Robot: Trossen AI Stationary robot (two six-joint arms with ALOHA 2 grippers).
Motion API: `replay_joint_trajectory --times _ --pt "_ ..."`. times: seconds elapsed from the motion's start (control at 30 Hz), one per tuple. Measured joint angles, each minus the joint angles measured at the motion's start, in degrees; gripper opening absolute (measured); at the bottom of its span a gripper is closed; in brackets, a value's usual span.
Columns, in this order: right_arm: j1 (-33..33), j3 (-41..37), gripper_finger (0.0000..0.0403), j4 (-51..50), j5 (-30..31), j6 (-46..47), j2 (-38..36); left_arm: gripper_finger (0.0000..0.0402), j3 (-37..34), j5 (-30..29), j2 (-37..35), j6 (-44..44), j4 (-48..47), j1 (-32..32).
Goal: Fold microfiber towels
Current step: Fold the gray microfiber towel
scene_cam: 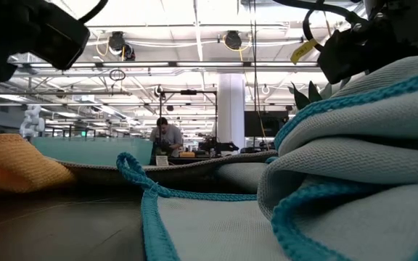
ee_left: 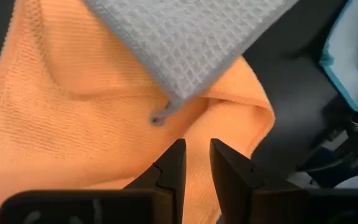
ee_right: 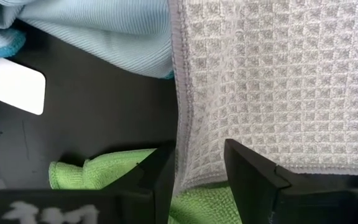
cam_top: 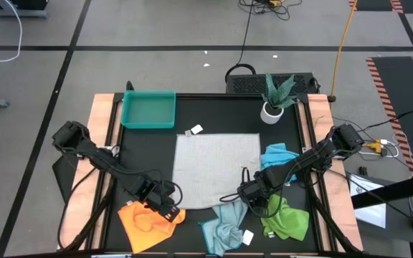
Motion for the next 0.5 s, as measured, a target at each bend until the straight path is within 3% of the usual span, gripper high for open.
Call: replay_joint_trajectory --times 0.5 --pt "0.00 0.00 0.0132 0.15 -0.04 0.02 -0.02 0.0074 -3.98 0.37 0.00 1.08 3.92 2.54"
